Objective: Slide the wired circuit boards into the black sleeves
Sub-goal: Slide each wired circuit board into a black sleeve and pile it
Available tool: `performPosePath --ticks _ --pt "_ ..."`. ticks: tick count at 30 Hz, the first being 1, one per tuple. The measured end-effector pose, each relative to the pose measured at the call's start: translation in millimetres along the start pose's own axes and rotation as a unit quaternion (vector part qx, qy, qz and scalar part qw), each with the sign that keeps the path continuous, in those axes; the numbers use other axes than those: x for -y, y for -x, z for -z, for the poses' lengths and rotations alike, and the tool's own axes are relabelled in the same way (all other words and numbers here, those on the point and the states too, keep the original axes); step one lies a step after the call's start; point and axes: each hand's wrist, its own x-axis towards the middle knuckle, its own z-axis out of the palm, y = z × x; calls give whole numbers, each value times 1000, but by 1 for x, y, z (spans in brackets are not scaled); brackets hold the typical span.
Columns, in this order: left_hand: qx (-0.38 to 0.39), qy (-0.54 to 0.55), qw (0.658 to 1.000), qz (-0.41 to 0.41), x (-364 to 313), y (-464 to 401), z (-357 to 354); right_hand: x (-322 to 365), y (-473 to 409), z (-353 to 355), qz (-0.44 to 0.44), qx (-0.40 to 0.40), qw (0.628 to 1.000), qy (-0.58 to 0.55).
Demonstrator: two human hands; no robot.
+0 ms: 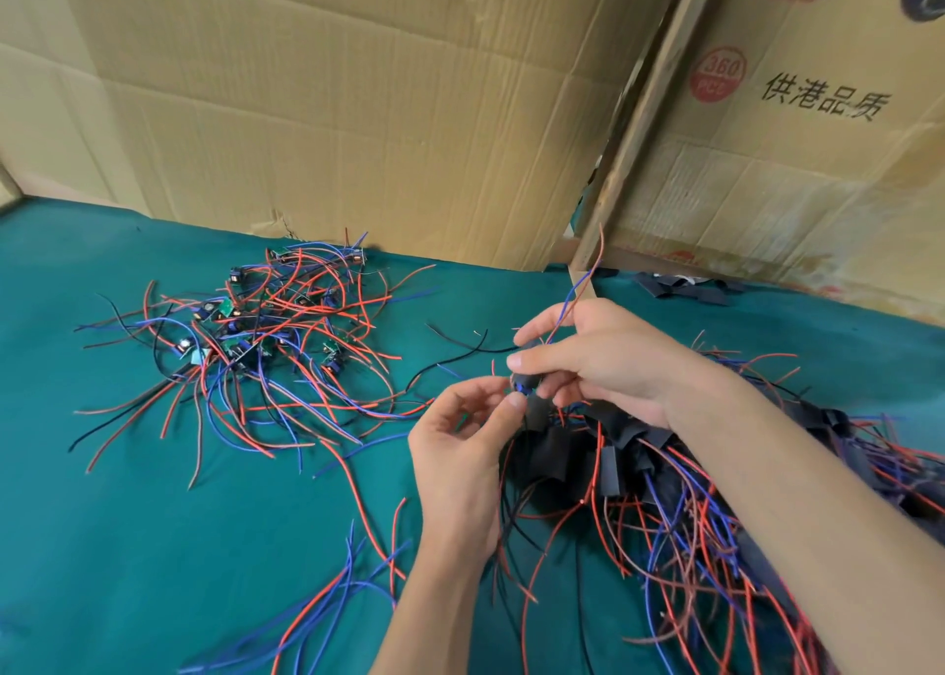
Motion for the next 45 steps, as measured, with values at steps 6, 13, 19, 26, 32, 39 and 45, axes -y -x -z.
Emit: performPosePath --ticks 6,13,19,26,32,39,45 --pt "21 -22 1000 -5 -3 3 -3 3 6 -6 3 70 996 48" --pt "28 -37 999 15 -2 2 -3 -4 8 -13 28 57 994 91" --pt "13 -8 999 32 -6 3 -2 -12 13 -20 67 45 991 104" --pt "41 -19 998 42 -9 3 -4 -10 17 -7 68 86 986 127" --pt "34 -20 999 35 -11 1 -4 -1 28 -7 129 -13 962 238" --pt "40 -36 997 58 -11 4 -10 48 78 46 260 -157 850 431" --pt "7 -68 995 66 -9 4 -10 45 88 109 8 -38 786 617"
